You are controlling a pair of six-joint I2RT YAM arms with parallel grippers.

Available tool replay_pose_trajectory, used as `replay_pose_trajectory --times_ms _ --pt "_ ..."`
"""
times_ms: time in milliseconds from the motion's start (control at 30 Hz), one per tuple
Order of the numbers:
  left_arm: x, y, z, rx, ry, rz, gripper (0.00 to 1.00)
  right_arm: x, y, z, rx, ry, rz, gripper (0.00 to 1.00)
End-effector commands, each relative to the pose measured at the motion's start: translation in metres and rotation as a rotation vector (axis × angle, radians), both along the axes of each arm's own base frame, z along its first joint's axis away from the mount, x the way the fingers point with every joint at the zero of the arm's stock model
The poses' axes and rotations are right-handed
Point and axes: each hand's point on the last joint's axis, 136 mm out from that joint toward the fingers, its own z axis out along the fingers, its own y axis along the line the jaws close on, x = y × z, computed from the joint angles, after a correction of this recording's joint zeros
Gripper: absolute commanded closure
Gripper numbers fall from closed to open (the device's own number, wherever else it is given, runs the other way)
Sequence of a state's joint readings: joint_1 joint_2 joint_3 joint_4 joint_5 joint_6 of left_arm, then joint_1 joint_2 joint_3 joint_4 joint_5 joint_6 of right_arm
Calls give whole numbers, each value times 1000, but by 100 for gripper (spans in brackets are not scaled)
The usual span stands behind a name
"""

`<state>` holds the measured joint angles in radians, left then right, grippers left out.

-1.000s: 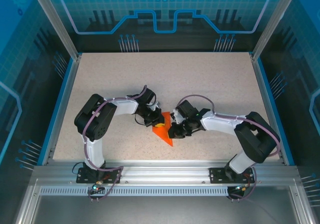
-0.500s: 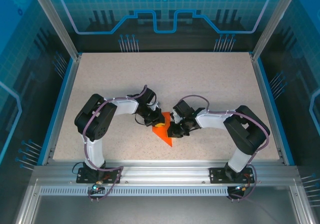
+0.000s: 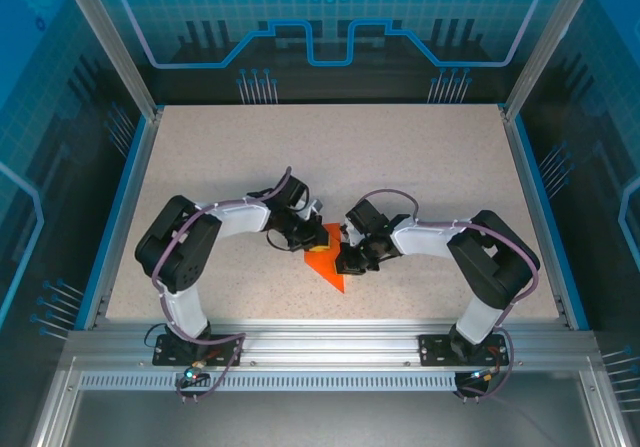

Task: Fold a paper plane with a square sheet of paper (fold left side to right side)
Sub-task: Fourth fold the wing at the center of the table.

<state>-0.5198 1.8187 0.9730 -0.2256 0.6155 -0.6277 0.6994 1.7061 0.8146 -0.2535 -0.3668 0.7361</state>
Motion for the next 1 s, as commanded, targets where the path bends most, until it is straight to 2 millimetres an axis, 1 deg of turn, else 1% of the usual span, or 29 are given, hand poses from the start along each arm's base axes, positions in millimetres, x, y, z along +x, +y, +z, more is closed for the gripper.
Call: replay_pose_trajectory --times_ms 0,167,433,700,967 --pt "-18 -11 -3 -51 30 -69 95 -28 -55 -46 -275 114 -24 100" --pt "-25 -19 -10 -68 63 -100 97 -30 -54 -46 -284 120 -13 100" --pt "-29 -16 -26 -38 92 -97 99 -33 -57 -49 -301 128 -3 100" --pt "-28 -5 -44 38 75 -72 100 -39 -63 -53 -334 156 6 100" --pt "-25 3 -53 83 35 -68 100 -42 -68 -55 -361 169 14 100"
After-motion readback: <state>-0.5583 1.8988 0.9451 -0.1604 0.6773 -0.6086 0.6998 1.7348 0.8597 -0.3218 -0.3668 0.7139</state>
